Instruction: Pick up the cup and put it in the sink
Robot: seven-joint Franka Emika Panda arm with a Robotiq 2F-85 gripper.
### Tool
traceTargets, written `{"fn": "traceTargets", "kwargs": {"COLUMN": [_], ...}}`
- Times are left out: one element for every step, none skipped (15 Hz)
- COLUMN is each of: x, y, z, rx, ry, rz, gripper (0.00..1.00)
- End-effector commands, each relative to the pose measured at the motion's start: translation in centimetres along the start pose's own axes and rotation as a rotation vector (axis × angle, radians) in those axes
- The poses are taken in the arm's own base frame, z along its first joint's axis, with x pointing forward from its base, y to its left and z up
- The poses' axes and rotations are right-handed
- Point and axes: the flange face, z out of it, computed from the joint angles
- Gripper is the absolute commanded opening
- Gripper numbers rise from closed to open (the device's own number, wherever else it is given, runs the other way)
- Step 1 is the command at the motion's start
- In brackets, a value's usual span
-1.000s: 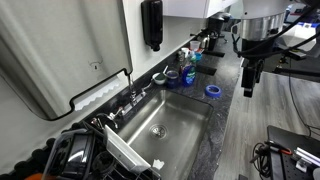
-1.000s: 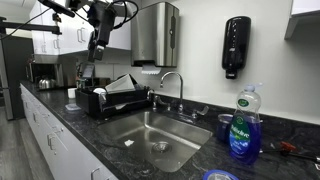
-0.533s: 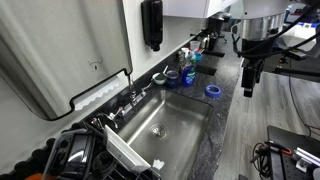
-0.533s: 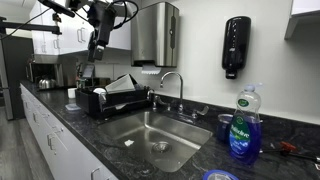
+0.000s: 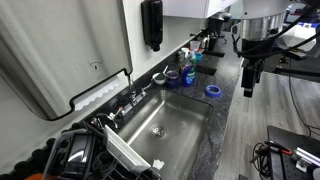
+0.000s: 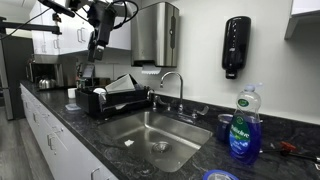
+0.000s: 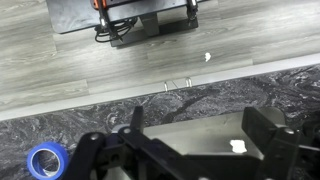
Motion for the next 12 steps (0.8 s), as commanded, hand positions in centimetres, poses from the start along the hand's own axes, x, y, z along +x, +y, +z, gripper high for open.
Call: {"fn": "traceTargets", "kwargs": {"x": [0.0,0.0,0.0,0.0,0.0,0.0,0.0,0.0,0.0,0.1,0.6,1.1], "y": [0.0,0.0,0.0,0.0,0.0,0.0,0.0,0.0,0.0,-0.2,-0.2,-0.2], "z": [-0.1,-0.1,-0.1,-0.1,-0.1,-0.1,-0.1,-0.1,-0.1,0.0,0.0,0.0], "rx": [0.0,0.0,0.0,0.0,0.0,0.0,0.0,0.0,0.0,-0.003,0.0,0.005], "ry": [-0.001,-0.001,-0.001,-0.001,-0.001,-0.001,-0.001,-0.001,-0.001,0.023,0.038,0.054], "rz": [0.0,0.0,0.0,0.0,0.0,0.0,0.0,0.0,0.0,0.009,0.003,0.005], "gripper": [1.0,1.0,1.0,1.0,1.0,1.0,1.0,1.0,1.0,1.0,1.0,1.0]}}
